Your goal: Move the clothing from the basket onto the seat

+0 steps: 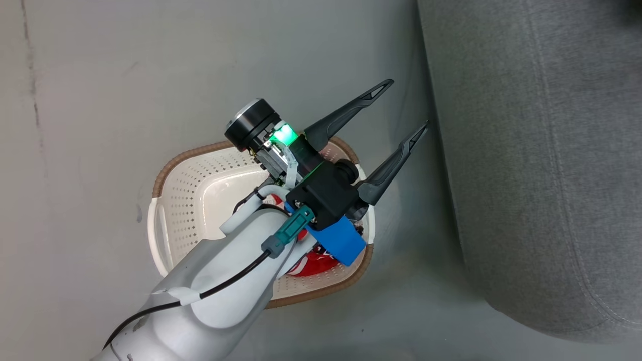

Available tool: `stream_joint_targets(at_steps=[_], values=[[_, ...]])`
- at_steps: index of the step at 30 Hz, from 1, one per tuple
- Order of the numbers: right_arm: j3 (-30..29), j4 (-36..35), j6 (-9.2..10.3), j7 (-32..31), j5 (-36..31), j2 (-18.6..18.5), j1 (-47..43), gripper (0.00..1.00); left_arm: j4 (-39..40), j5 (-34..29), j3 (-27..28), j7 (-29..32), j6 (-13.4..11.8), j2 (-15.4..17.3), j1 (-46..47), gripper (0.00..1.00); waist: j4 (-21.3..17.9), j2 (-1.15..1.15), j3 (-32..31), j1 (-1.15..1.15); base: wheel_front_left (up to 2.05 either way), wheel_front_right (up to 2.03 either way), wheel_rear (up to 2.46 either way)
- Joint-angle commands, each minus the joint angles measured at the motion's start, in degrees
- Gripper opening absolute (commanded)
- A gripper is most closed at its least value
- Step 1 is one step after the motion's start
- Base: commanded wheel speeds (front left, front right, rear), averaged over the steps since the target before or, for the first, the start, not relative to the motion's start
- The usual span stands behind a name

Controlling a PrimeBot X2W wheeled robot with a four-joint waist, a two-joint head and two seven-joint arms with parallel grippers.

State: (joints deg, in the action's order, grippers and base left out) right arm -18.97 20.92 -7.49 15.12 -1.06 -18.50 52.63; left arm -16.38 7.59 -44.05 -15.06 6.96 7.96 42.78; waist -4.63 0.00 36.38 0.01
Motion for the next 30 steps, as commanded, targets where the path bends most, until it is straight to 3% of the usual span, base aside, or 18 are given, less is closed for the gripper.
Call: stream_joint_targets(at_steps=[1, 15, 16, 17, 18, 30], values=[[-1.0, 1.9, -0.01, 0.0, -0.3, -0.5, 1.0, 0.00, 0.2, -0.1, -0.1, -0.2, 0.1, -0.2, 1.3, 1.00, 0.8, 0.00, 0.8, -0.01, 0.00, 0.00, 0.00], [-5.4, 15.5, -0.01, 0.0, -0.7, 1.6, -5.7, 0.00, 0.2, 0.5, 0.8, -0.2, -0.2, 0.2, 0.4, 1.00, 0.9, 0.00, -0.5, -0.01, 0.00, 0.00, 0.00], [-5.6, 15.4, -0.01, 0.0, -0.5, 1.8, -5.9, 0.22, 0.1, 0.5, 0.9, -0.2, -0.3, 0.2, 0.2, 1.00, 0.8, 0.00, -0.8, -0.01, 0.00, 0.00, 0.00], [-5.6, 15.1, -0.01, 0.0, -0.6, 2.0, -6.4, 0.74, 0.1, 0.5, 1.0, -0.2, -0.4, 0.3, 0.0, 1.00, 0.6, 0.00, -1.3, -0.01, 0.00, 0.00, 0.00], [-5.5, 14.6, -0.01, 0.0, -0.5, 2.4, -6.9, 1.00, 0.1, 0.6, 1.1, -0.2, -0.5, 0.3, -0.2, 1.00, 0.5, 0.00, -1.8, -0.01, 0.00, 0.00, 0.00], [-4.2, 6.5, -0.01, 0.0, 0.4, 4.8, -22.1, 1.00, 0.5, 2.2, 3.1, -0.2, -1.6, -0.4, -5.3, 1.00, -0.4, 0.00, -11.2, -0.01, 0.00, 0.00, 0.00]])
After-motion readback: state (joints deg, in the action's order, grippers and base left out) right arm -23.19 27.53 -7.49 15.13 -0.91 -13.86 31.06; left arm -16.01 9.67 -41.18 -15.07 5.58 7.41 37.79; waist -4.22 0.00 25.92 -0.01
